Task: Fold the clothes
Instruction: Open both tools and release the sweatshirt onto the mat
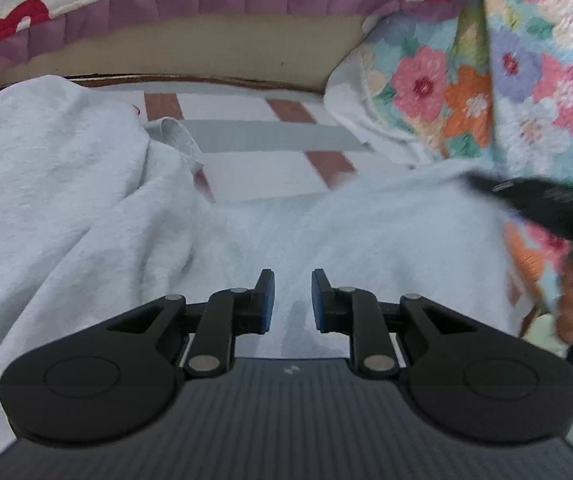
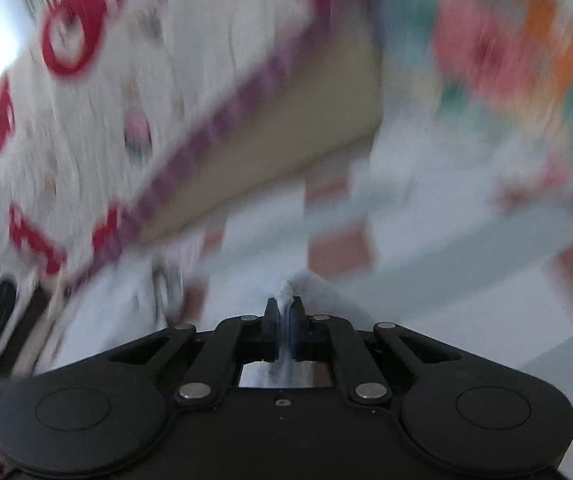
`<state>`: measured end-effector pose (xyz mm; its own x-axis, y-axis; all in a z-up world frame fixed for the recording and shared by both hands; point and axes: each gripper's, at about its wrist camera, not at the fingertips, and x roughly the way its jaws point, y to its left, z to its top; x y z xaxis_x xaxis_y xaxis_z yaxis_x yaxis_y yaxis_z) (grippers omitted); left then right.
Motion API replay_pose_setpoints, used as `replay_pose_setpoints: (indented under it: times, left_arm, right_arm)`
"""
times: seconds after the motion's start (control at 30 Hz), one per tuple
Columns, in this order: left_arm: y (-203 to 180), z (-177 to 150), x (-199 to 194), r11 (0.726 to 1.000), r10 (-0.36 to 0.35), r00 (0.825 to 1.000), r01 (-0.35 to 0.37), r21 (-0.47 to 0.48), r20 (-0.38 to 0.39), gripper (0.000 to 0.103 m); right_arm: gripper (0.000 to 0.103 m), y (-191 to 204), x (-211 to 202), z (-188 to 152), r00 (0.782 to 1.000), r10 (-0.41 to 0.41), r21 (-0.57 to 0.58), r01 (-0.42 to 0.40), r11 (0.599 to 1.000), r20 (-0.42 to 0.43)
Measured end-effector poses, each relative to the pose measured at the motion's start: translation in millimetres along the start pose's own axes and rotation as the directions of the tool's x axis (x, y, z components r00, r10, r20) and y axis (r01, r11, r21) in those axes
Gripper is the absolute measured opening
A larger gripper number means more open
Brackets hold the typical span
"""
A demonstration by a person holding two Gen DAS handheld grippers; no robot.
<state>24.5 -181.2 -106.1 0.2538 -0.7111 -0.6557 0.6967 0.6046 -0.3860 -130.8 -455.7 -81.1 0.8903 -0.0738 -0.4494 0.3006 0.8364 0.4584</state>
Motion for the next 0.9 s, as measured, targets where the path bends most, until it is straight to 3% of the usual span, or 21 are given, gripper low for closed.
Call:
replay_pose_setpoints:
  times: [0.1, 0.17, 0.27, 0.43, 0.57, 0.63, 0.73, 0.77, 0.9]
  left_arm:
    - [-4.5, -6.6, -1.9, 0.999, -0.032, 0.999, 0.031, -0.019, -0.028, 0.02]
    - [-8.6, -11.4, -0.8, 0.998, -0.049, 0.997, 0.048, -0.031, -0.057, 0.026]
    - [-12.6, -21.1, 8.1, 0.998, -0.052, 0.99, 0.049, -0.027, -0.131, 0.029]
    - [-9.1, -31.3, 15.4, 0.999, -0.028, 0.974, 0.022, -0.028, -0.226, 0.031]
    - [-0.2, -33.9, 14.5, 0.999, -0.002, 0.963, -0.012, -0.051, -0.27, 0.033]
    - [4.2, -35.3, 14.0, 0.998, 0.01, 0.956, -0.029, -0.062, -0.292, 0.033]
    - [8.0, -34.7, 10.6, 0.997, 0.026, 0.951, -0.049, -0.067, -0.308, 0.033]
    - [8.3, -33.0, 8.1, 0.997, 0.029, 0.952, -0.051, -0.066, -0.304, 0.033]
    - [15.0, -14.1, -10.8, 0.997, 0.047, 0.974, -0.061, -0.056, -0.224, 0.035]
  right_arm:
    - [0.005, 17.2, -63.9, 12.0, 0.981, -0.169, -0.161, 0.183, 0.97, 0.096]
    - [0.005, 10.6, -80.3, 7.1, 0.963, -0.267, -0.212, 0.269, 0.94, 0.039]
    - [0.005, -11.6, -70.4, -17.9, 0.917, -0.397, -0.262, 0.375, 0.889, -0.035]
    - [0.005, -48.0, -49.2, -44.5, 0.874, -0.437, -0.16, 0.41, 0.898, -0.214]
    - [0.006, -51.7, -47.4, -46.0, 0.836, -0.491, -0.223, 0.444, 0.868, -0.244]
    - [0.005, -46.7, -46.7, -45.9, 0.801, -0.556, -0.291, 0.49, 0.822, -0.221]
    - [0.003, -44.9, -44.8, -45.5, 0.717, -0.675, -0.406, 0.572, 0.713, -0.176]
    - [0.003, -44.0, -47.7, -42.9, 0.727, -0.665, -0.392, 0.569, 0.723, -0.171]
    - [0.01, -28.5, -55.1, -30.0, 0.813, -0.563, -0.309, 0.502, 0.808, -0.15]
